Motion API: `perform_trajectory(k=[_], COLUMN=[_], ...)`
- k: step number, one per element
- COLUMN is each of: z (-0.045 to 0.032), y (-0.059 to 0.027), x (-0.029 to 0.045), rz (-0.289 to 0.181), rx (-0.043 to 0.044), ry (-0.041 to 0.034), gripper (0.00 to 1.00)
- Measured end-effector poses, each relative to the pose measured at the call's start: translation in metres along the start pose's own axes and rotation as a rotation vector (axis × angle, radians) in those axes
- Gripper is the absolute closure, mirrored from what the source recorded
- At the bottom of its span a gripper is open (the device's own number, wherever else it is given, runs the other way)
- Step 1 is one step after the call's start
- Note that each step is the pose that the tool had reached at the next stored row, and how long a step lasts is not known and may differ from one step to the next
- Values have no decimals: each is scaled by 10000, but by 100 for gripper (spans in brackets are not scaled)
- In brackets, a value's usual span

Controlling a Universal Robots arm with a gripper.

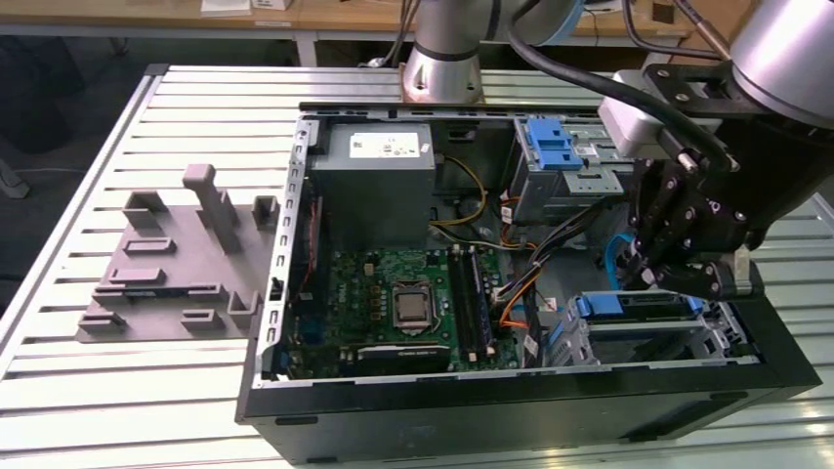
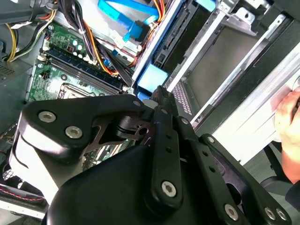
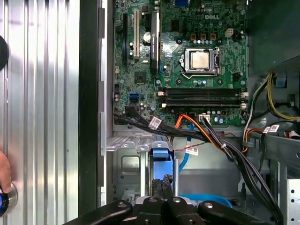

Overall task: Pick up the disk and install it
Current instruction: 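Insert the first disk wire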

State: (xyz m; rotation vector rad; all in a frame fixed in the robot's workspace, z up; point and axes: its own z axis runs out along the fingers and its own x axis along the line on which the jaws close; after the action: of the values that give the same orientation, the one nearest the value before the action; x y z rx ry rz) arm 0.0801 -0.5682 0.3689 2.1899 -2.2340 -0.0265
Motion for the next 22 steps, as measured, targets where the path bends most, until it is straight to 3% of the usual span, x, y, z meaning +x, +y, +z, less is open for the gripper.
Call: perform_trajectory(k=[22], z=[-7], y=[-287], x=[-7], rz=[0], rx=[0], ry=[1], gripper=[89])
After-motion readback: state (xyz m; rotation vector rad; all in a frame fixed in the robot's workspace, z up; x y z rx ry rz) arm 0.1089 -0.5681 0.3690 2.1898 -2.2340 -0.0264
